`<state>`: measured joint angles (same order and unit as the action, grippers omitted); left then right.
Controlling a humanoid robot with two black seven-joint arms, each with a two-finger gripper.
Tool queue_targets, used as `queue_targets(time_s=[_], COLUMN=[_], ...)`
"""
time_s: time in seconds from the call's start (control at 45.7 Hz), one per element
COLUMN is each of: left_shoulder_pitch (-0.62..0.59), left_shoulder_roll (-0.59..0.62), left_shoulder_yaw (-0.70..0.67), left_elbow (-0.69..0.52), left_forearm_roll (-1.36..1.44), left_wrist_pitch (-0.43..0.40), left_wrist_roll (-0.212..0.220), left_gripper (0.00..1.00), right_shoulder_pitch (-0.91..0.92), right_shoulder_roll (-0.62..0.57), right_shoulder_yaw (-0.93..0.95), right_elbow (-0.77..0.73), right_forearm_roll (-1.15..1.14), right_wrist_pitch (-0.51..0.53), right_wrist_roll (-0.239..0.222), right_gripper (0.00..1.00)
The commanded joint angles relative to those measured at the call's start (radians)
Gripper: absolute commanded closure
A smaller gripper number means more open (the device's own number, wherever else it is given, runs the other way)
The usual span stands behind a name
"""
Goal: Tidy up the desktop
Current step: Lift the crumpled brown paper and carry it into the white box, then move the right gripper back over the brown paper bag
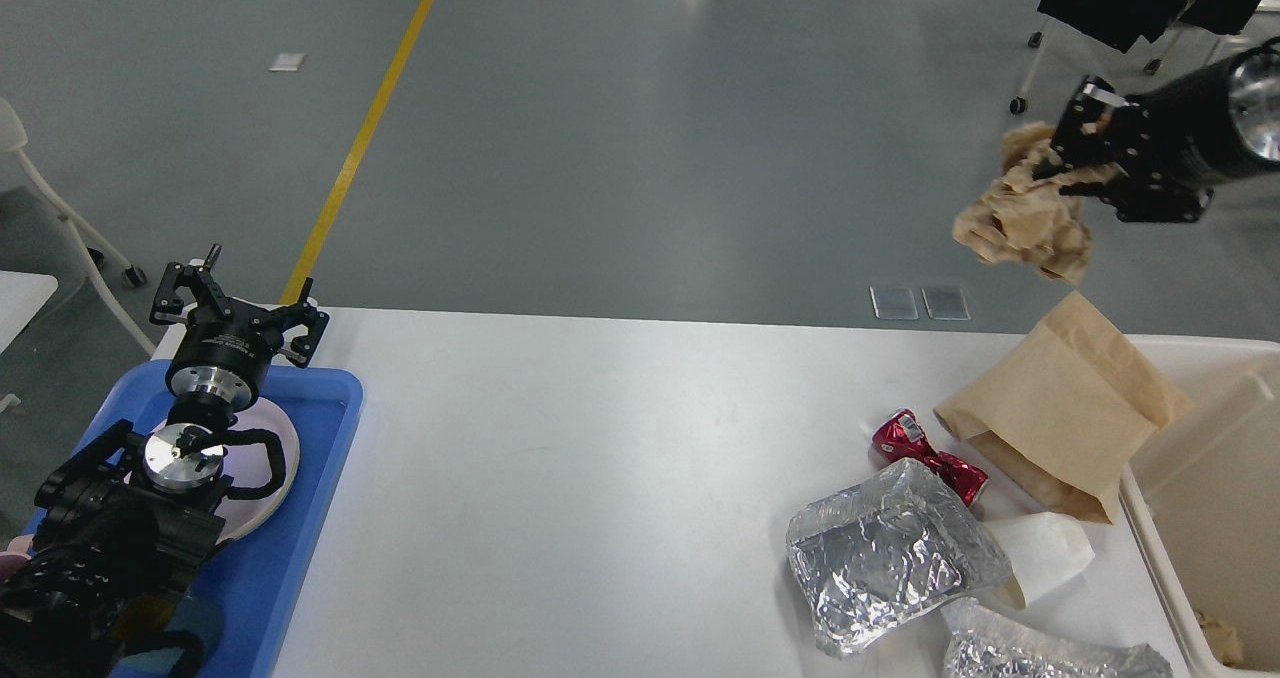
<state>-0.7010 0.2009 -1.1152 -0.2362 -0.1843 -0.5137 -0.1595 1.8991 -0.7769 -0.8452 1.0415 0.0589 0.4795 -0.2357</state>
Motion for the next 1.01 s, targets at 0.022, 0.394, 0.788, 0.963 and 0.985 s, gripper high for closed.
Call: queue_targets(time_s=[0.022,0.394,0.788,0.963,0.985], left_shoulder_pitch=[0.000,0.000,0.000,0.000,0.000], left_shoulder_roll=[0.000,0.000,0.000,0.000,0.000], left_shoulder_yaw=[0.000,0.000,0.000,0.000,0.000], left_elbow=[0.000,0.000,0.000,0.000,0.000], left_forearm_roll=[0.000,0.000,0.000,0.000,-0.001], left_wrist_pitch=[0.000,0.000,0.000,0.000,0.000], left_wrist_roll=[0.000,0.000,0.000,0.000,0.001], left_gripper=[0.04,0.04,0.04,0.04,0.04], right_shoulder_pitch=[-0.207,-0.725,-0.948,-0.833,-0.804], right_shoulder_roll=[-0.119,-0.062,0.087,0.136,0.139], right_shoulder_yaw=[0.018,0.028,0.031,-0.003,-0.018], right_elbow=[-0.017,-0.174,-0.382,-0.365,-0.357], right_forearm_roll=[0.004,0.004,0.004,-0.013,-0.014], right_wrist_pitch=[-0.300,-0.619,-0.611,-0.602,-0.601], right_wrist_roll=[0.006,0.003,0.004,0.003,0.003], right_gripper=[1.00,0.65,0.00,0.00,0.00])
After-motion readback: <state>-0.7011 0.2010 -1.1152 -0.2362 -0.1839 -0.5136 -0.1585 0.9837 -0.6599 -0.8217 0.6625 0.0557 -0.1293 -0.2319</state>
